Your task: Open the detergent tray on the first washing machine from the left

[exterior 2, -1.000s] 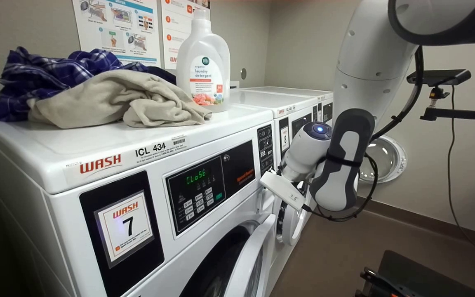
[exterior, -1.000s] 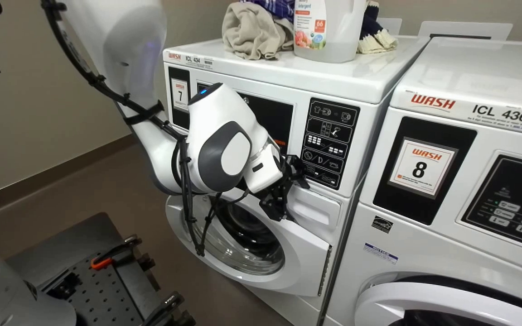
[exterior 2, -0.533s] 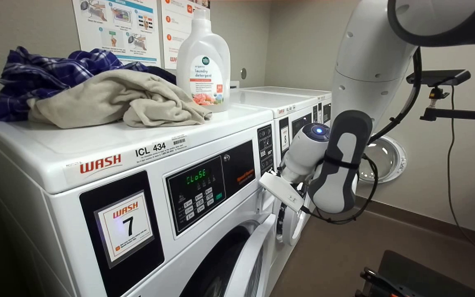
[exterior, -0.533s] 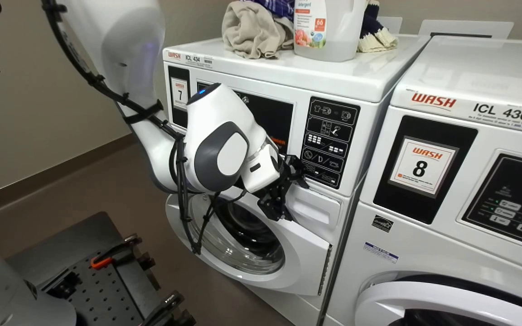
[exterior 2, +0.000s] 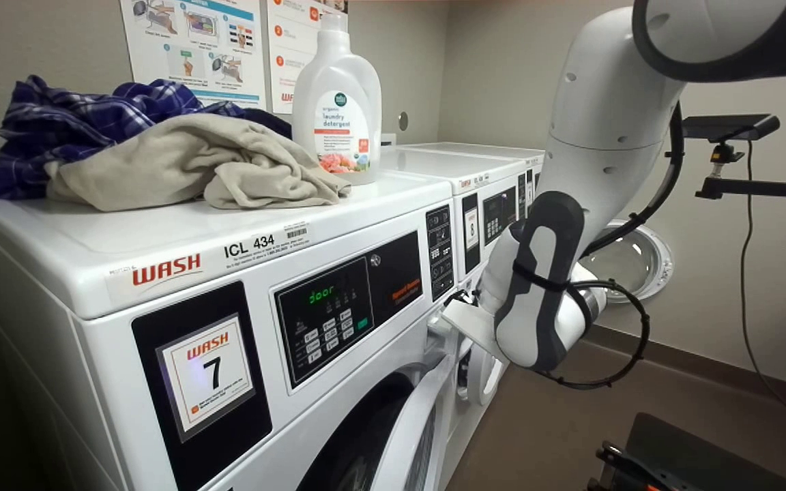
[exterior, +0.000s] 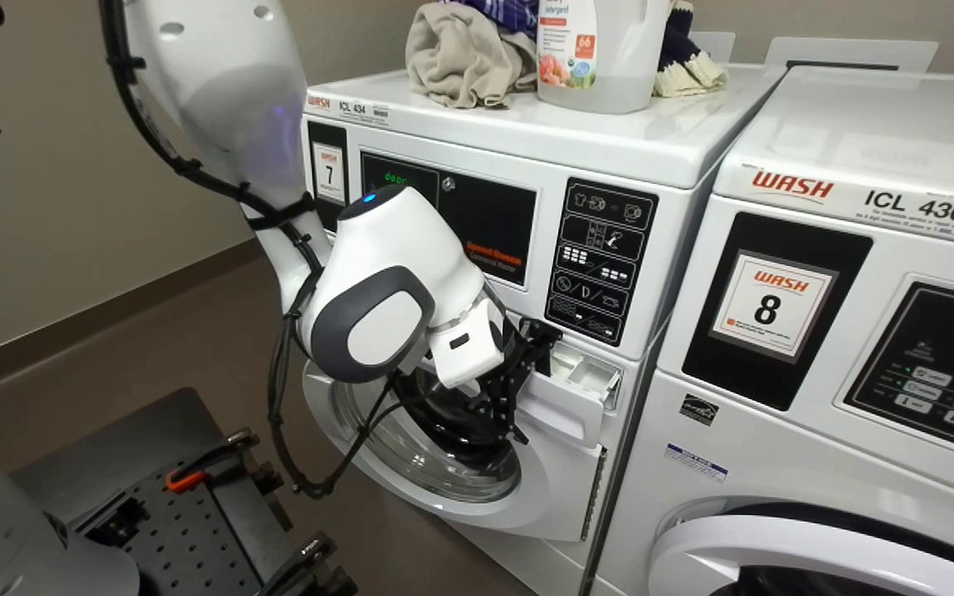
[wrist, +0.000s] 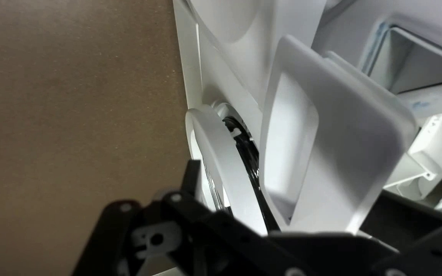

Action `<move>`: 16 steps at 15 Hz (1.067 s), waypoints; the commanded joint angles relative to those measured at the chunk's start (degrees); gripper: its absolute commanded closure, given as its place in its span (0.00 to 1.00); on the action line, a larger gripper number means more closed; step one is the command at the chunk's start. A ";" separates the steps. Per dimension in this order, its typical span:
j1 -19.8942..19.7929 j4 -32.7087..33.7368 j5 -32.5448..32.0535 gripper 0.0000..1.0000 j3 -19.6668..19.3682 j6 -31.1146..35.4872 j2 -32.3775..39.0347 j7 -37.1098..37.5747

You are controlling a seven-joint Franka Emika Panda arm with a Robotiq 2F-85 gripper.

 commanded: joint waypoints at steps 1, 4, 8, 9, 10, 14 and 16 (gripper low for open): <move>-1.84 -1.37 13.56 0.00 4.05 -2.47 -0.96 -12.28; 3.65 -1.15 19.14 0.00 0.21 -4.80 -0.22 -14.67; 12.29 -0.76 22.37 0.00 -7.40 -11.94 0.17 -16.11; 15.03 -0.64 22.36 0.00 -10.06 -14.42 0.49 -15.86; 17.65 -0.50 22.11 0.00 -12.60 -16.75 0.92 -15.31; 26.12 0.12 20.50 0.00 -21.49 -25.24 2.58 -13.91; 29.10 0.55 19.45 0.00 -24.82 -28.23 2.98 -13.08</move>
